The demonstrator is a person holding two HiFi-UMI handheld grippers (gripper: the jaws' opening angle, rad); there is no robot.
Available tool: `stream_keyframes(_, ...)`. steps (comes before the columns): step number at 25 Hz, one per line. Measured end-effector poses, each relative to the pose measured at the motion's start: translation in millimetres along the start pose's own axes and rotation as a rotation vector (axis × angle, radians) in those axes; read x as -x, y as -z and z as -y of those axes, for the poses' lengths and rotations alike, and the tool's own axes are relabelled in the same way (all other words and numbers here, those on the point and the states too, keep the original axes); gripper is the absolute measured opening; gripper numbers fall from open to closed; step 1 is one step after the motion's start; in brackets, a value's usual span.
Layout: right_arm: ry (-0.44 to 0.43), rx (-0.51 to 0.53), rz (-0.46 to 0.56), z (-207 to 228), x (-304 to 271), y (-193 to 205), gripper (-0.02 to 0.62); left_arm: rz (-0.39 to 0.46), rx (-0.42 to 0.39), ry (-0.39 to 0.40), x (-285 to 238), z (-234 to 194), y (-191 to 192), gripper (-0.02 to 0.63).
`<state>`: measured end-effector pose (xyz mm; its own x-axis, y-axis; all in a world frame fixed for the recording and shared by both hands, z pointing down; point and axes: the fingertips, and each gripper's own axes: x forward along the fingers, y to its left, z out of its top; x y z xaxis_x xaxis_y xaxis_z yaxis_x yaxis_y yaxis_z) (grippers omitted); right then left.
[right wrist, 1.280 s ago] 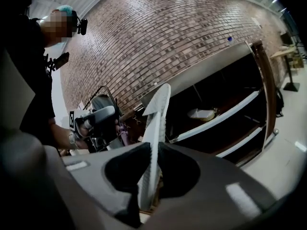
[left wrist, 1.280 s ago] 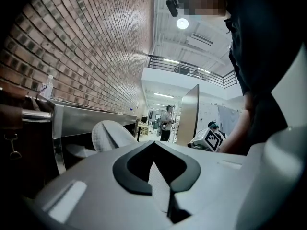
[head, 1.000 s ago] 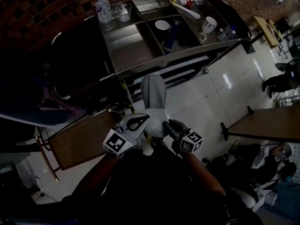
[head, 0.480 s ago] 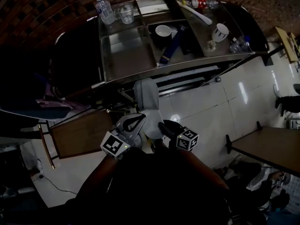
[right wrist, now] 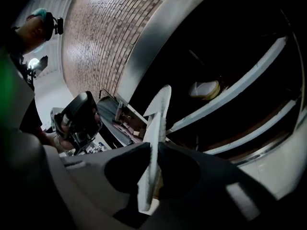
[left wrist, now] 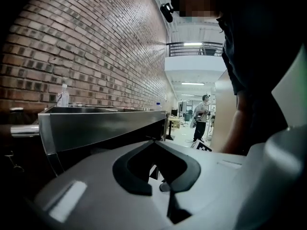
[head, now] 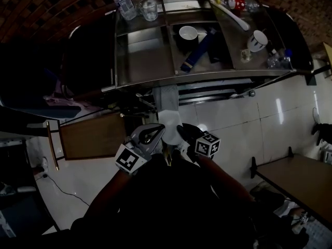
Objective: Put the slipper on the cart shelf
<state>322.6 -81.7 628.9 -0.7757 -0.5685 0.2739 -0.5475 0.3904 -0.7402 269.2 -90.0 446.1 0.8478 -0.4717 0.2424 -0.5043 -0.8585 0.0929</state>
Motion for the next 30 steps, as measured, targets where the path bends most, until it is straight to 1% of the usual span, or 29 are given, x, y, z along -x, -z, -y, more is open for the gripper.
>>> stream_keyframes(4,0.01,-0.002,-0.008,9,-16,-9,0.052,-0.003,0.016,-0.029,2,-11,7,0.002)
stream_keyframes(6,0.029,0.005,-0.018,16,-26,-13,0.052,0.005,0.024,-0.035,1,-18,10,0.003)
stream_keyframes(11,0.095,-0.011,-0.019,31,-52,-28,0.052,0.008,0.034,-0.025,2,-32,15,0.003)
stream_keyframes(13,0.111,-0.001,-0.013,36,-63,-37,0.052,0.012,0.031,-0.014,1,-38,17,0.003)
stream_keyframes(18,0.128,0.054,-0.005,41,-90,-55,0.052,0.033,0.059,-0.004,2,-57,22,0.003)
stream_keyframes(24,0.183,0.139,0.027,57,-120,-81,0.052,0.04,0.071,-0.015,-3,-84,33,0.003)
stream_keyframes(30,0.218,0.221,0.068,77,-143,-105,0.053,0.039,0.085,-0.01,-11,-93,41,0.003)
